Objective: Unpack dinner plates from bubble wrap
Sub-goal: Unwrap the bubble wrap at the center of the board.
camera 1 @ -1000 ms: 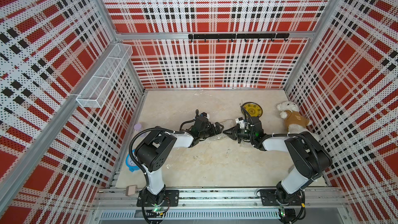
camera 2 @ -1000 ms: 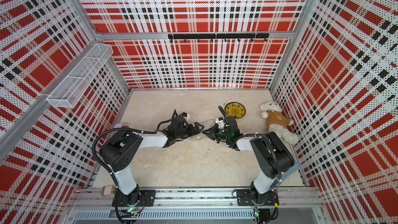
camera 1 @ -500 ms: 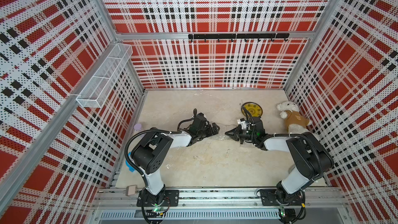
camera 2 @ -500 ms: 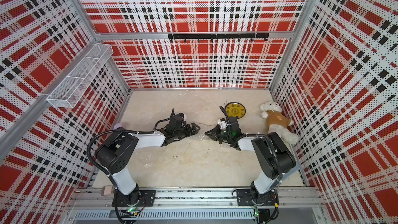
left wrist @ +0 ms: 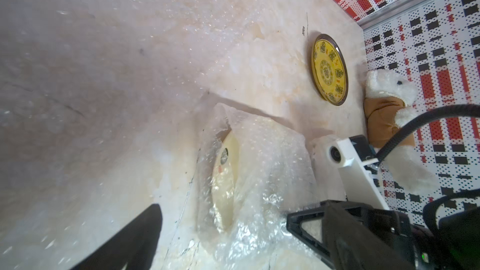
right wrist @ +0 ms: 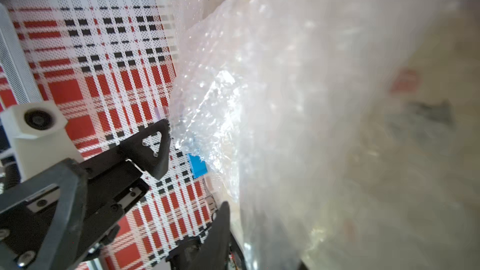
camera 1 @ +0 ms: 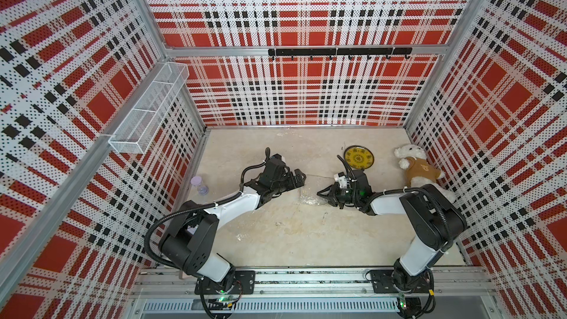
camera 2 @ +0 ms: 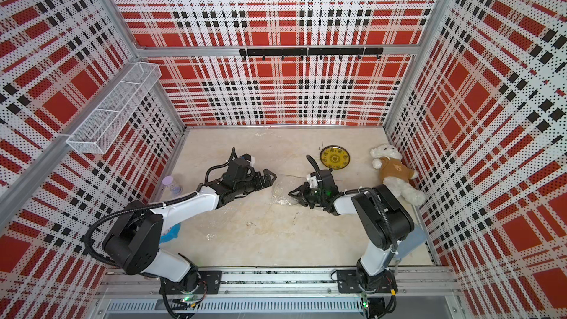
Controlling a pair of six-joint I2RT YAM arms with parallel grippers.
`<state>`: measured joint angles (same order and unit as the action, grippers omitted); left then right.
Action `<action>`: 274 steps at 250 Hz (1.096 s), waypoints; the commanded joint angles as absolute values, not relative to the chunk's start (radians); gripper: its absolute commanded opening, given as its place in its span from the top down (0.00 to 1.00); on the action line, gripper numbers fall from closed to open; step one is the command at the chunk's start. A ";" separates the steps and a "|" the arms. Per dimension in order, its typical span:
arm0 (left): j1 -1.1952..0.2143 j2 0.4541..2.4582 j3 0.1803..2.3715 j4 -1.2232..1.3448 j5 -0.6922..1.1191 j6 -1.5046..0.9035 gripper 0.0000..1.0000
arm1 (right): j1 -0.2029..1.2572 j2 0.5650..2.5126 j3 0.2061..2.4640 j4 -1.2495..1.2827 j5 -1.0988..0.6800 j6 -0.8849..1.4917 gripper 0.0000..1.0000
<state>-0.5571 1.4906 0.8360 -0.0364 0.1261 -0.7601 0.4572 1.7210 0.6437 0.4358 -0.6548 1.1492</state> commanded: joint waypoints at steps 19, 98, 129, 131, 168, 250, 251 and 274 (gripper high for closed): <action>-0.602 1.396 0.775 -0.183 0.075 -0.739 0.00 | 0.483 1.705 0.679 0.393 -0.592 1.055 0.48; -0.614 1.387 0.737 -0.121 0.117 -0.730 0.00 | 0.562 1.604 0.755 0.068 -0.413 0.770 0.41; -0.601 1.407 0.723 -0.069 0.148 -0.757 0.01 | 0.574 1.596 0.756 0.038 -0.382 0.728 0.41; -0.601 1.407 0.721 -0.066 0.149 -0.759 0.01 | 0.575 1.597 0.755 0.038 -0.381 0.728 0.41; -0.580 1.422 0.696 0.006 0.181 -0.799 0.01 | 0.579 1.608 0.724 0.081 -0.371 0.752 0.42; -0.589 1.427 0.675 0.091 0.185 -0.847 0.02 | 0.644 1.646 0.680 0.265 -0.320 0.856 0.48; -0.590 1.427 0.674 0.091 0.185 -0.846 0.02 | 0.643 1.646 0.680 0.265 -0.320 0.856 0.49; -0.600 1.416 0.656 0.090 0.169 -0.847 0.04 | 0.646 1.645 0.678 0.284 -0.303 0.875 0.62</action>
<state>-0.5850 1.4239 0.6819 0.0502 0.1802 -0.8272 0.6373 1.6325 0.6910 0.1883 -0.3473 0.8322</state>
